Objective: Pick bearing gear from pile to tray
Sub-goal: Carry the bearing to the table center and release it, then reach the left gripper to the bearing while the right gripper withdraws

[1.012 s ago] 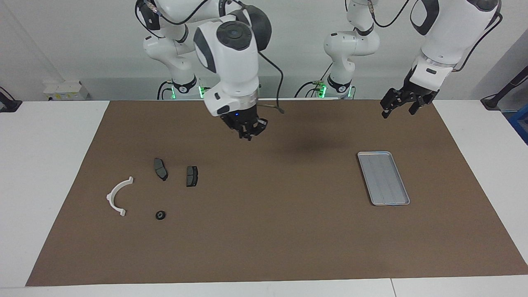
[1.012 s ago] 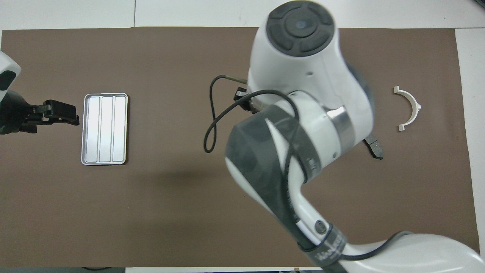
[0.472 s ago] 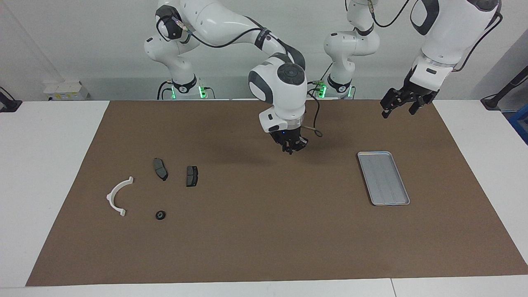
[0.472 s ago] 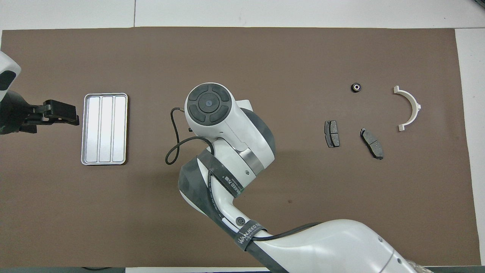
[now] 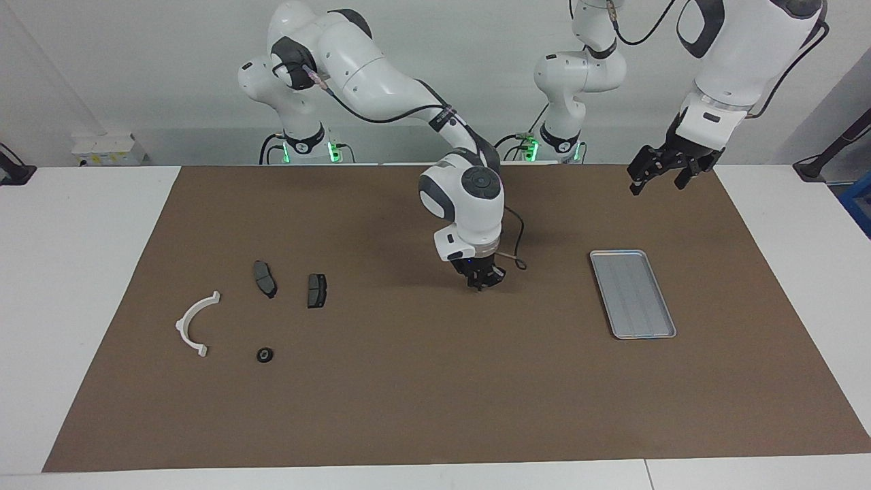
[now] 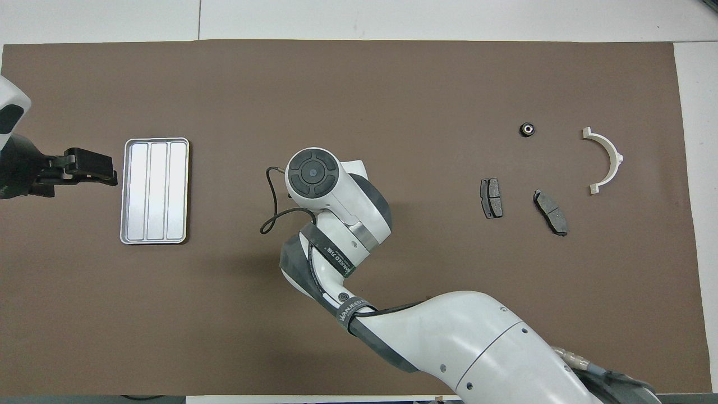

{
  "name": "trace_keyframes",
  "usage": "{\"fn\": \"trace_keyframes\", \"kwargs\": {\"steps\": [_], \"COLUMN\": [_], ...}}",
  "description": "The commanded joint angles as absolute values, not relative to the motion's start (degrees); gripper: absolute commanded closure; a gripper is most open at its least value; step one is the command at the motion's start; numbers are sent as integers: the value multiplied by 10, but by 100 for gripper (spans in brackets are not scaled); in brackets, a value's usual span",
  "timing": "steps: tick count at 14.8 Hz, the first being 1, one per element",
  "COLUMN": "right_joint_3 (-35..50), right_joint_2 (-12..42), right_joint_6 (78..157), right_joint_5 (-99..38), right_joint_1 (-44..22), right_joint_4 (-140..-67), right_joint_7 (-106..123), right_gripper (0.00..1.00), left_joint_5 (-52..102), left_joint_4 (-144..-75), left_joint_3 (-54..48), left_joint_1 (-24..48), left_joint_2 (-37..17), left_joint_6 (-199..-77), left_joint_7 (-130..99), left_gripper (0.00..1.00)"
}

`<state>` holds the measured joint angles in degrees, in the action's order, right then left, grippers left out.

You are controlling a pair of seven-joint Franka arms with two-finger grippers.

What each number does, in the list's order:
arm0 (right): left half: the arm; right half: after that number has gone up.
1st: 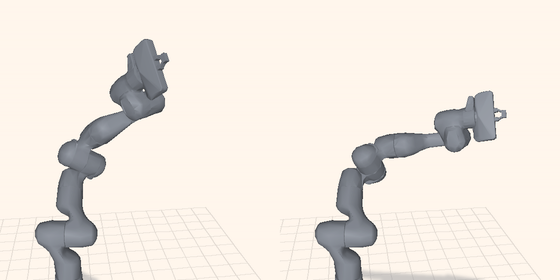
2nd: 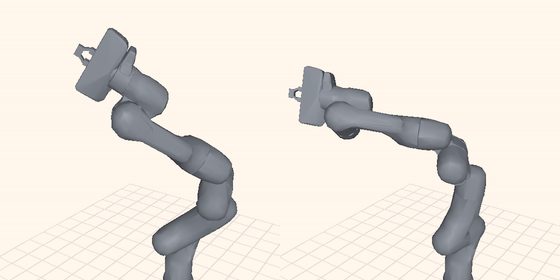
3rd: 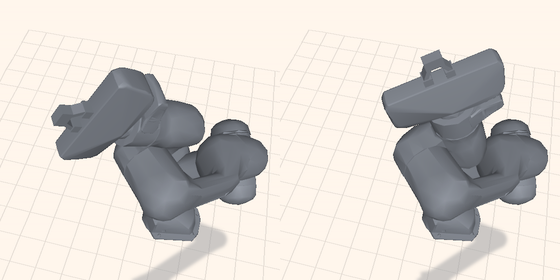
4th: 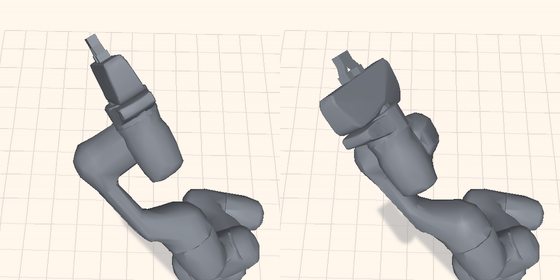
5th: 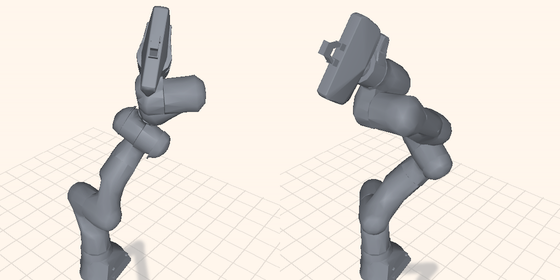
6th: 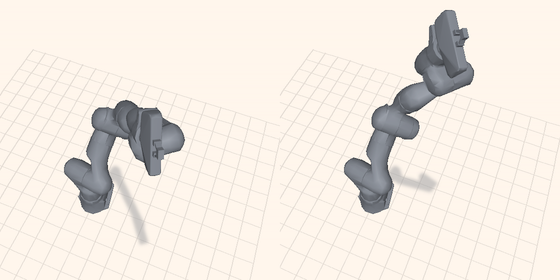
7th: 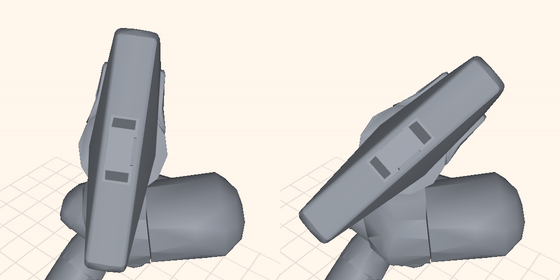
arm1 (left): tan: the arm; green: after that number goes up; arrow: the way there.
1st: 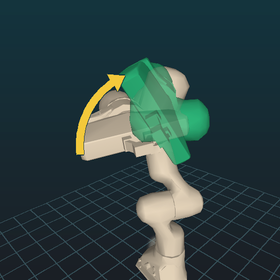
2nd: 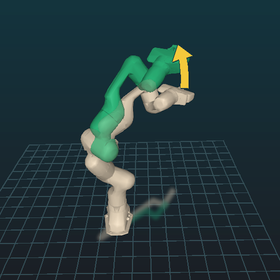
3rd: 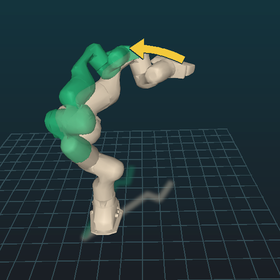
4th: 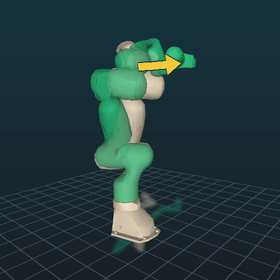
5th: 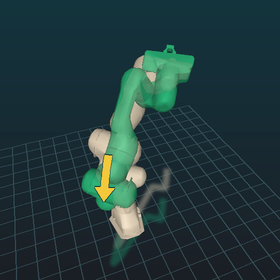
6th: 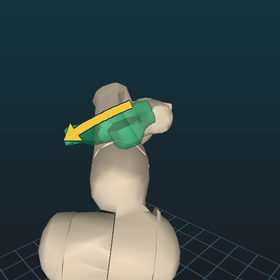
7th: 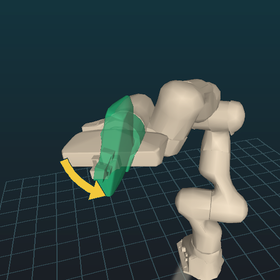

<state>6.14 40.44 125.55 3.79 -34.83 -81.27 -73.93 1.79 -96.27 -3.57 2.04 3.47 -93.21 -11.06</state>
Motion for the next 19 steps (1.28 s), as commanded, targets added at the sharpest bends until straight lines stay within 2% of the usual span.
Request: {"fn": "trace_keyframes", "kwargs": {"steps": [1, 3, 4, 5, 6, 9, 14, 17, 19], "right_joint_3": [66, 65, 64, 62, 61, 63, 70, 69, 68], "right_joint_2": [397, 397, 398, 396, 393, 383, 295, 287, 279], "right_joint_6": [1276, 1271, 1261, 1248, 1212, 1081, 954, 948, 970], "right_joint_5": [54, 54, 54, 54, 62, 57, 20, 28, 30], "right_joint_1": [-342, -342, -343, -342, -340, -291, -139, -45, -7], "right_joint_4": [-831, -830, -824, -821, -808, -704, -693, -705, -735], "right_joint_7": [-751, -751, -751, -751, -748, -709, -376, -180, -131], "right_gripper": [100, 100, 67, 4, 0, 0, 0, 0, 0], "left_joint_5": [26, 26, 26, 26, 26, 26, 26, 26, 26], "left_joint_4": [-968, -968, -968, -968, -968, -967, -975, -993, -993], "left_joint_3": [-32, -32, -32, -32, -33, -33, -47, -47, -47], "left_joint_1": [23, 23, 23, 23, 23, 29, 32, 80, 121], "left_joint_2": [45, 45, 45, 45, 45, 46, 49, 39, 1], "left_joint_6": [-924, -924, -924, -924, -923, -930, -939, -997, -1029], "left_joint_7": [-108, -108, -108, -108, -107, -104, -113, -223, -312], "left_gripper": [0, 0, 0, 0, 0, 0, 0, 0, 0]}}
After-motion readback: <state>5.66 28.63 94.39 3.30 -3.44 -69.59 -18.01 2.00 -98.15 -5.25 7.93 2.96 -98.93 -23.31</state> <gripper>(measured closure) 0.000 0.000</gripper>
